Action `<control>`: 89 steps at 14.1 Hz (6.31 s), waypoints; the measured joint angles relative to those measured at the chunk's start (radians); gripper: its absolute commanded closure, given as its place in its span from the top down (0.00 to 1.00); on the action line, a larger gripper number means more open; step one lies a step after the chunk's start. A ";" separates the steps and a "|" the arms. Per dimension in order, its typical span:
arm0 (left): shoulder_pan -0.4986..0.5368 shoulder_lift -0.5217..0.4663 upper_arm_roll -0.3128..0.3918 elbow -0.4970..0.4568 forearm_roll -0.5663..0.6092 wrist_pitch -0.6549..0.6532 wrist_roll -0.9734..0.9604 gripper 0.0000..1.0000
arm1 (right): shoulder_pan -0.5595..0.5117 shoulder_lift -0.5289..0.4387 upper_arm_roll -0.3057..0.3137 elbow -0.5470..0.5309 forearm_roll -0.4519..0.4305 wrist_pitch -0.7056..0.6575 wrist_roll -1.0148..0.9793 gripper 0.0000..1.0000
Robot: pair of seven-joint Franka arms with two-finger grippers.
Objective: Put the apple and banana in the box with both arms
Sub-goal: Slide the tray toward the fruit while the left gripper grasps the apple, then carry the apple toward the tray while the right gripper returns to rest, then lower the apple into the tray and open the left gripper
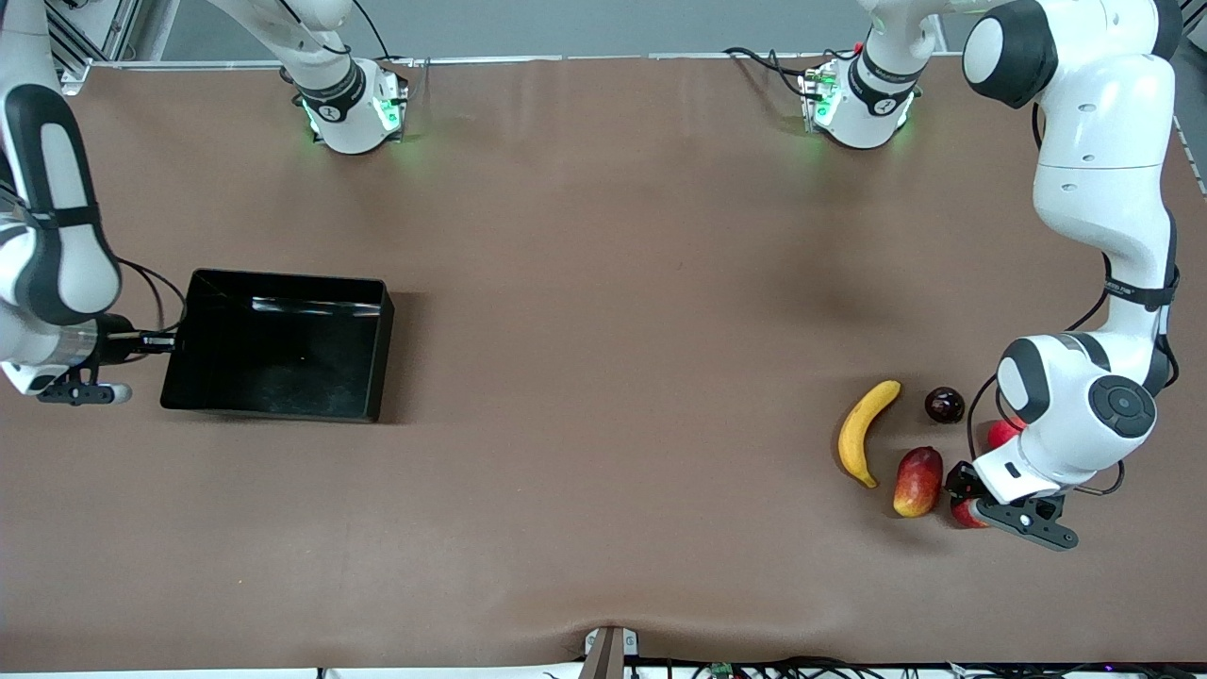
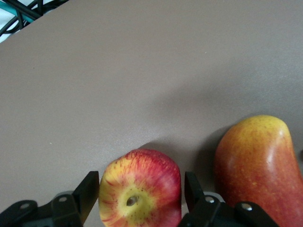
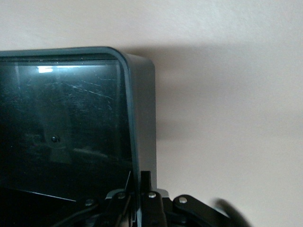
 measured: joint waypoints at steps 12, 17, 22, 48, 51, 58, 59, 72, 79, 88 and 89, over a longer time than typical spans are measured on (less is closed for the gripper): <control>-0.012 -0.036 -0.004 0.045 0.000 0.002 0.000 0.00 | 0.335 -0.012 0.034 0.041 0.216 -0.079 0.223 0.00; -0.012 -0.163 -0.025 0.036 -0.002 -0.186 -0.031 0.00 | 0.554 -0.012 0.036 0.043 0.245 -0.007 0.439 0.00; -0.014 -0.342 -0.092 -0.112 -0.002 -0.312 -0.208 0.00 | 0.726 0.011 0.036 0.038 0.252 0.102 0.593 0.00; -0.255 -0.561 -0.525 -0.632 0.335 -0.170 -1.333 0.00 | 0.516 0.142 -0.008 0.584 0.223 -0.368 0.772 1.00; -0.279 -0.477 -0.526 -0.630 0.432 -0.112 -1.443 0.00 | 0.415 0.112 -0.008 0.620 0.180 -0.390 0.660 1.00; -0.284 -0.364 -0.524 -0.622 0.563 -0.047 -1.487 0.00 | 0.327 -0.093 -0.016 0.583 0.027 -0.498 0.435 1.00; -0.284 -0.353 -0.524 -0.619 0.580 -0.046 -1.504 0.00 | 0.307 -0.131 -0.018 0.560 0.009 -0.504 0.399 1.00; -0.271 -0.333 -0.523 -0.568 0.613 -0.046 -1.575 1.00 | 0.288 -0.490 0.013 0.202 -0.053 -0.417 0.367 1.00; -0.247 -0.366 -0.523 -0.400 0.562 -0.141 -1.583 1.00 | 0.284 -0.489 0.003 0.202 -0.106 -0.413 0.308 1.00; -0.090 -0.346 -0.509 -0.275 0.507 -0.322 -1.304 1.00 | 0.285 -0.489 0.009 0.202 -0.106 -0.413 0.303 1.00; -0.048 -0.336 -0.508 -0.275 0.507 -0.322 -1.235 1.00 | 0.285 -0.488 0.009 0.202 -0.106 -0.413 0.303 1.00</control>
